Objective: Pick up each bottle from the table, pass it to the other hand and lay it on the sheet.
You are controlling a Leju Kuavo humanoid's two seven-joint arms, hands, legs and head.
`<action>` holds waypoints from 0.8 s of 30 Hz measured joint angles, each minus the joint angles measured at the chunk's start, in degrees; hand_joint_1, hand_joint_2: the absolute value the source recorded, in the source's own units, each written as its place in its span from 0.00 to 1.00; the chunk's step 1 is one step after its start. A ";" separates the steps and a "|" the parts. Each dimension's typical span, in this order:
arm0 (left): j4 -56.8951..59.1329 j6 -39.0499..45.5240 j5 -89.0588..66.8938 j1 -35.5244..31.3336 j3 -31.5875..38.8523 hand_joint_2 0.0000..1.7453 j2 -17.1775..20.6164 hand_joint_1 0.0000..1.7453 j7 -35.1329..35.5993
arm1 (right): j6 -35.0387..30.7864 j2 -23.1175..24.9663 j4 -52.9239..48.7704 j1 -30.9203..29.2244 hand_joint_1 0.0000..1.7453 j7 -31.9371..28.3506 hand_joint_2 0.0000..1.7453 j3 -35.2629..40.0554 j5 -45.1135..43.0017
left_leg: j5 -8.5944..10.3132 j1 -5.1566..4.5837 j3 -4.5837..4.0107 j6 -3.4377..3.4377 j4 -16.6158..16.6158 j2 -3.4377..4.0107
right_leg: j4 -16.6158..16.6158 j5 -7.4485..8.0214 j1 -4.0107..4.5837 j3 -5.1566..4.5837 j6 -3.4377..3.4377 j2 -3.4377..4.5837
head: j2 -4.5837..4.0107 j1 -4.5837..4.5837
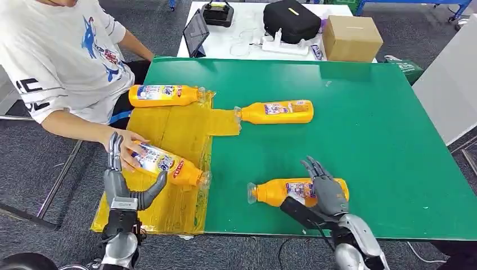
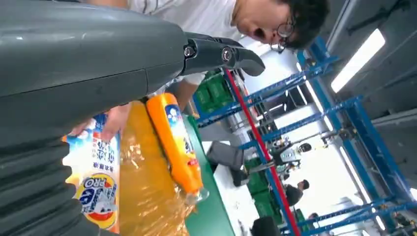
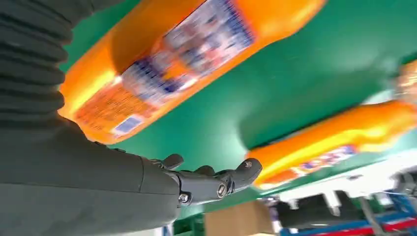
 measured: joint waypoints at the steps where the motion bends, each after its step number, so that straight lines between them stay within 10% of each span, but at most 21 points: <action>1: 0.15 -0.11 0.00 0.00 -0.13 1.00 -0.04 0.00 0.02 | 0.33 -0.42 0.02 0.00 0.00 0.04 1.00 -0.40 -0.24 | 0.00 0.01 0.01 0.00 0.00 0.01 | 0.00 0.00 0.03 0.00 0.00 0.00 | 0.00 0.00; 24: 3.83 -2.54 0.55 -1.31 -1.97 1.00 -0.35 0.00 1.07 | 4.77 -2.60 8.97 -3.30 0.00 0.74 1.00 -3.70 -5.29 | 0.02 0.06 0.02 -0.02 0.00 0.02 | 0.02 0.01 0.05 0.03 0.00 0.01 | 0.00 0.00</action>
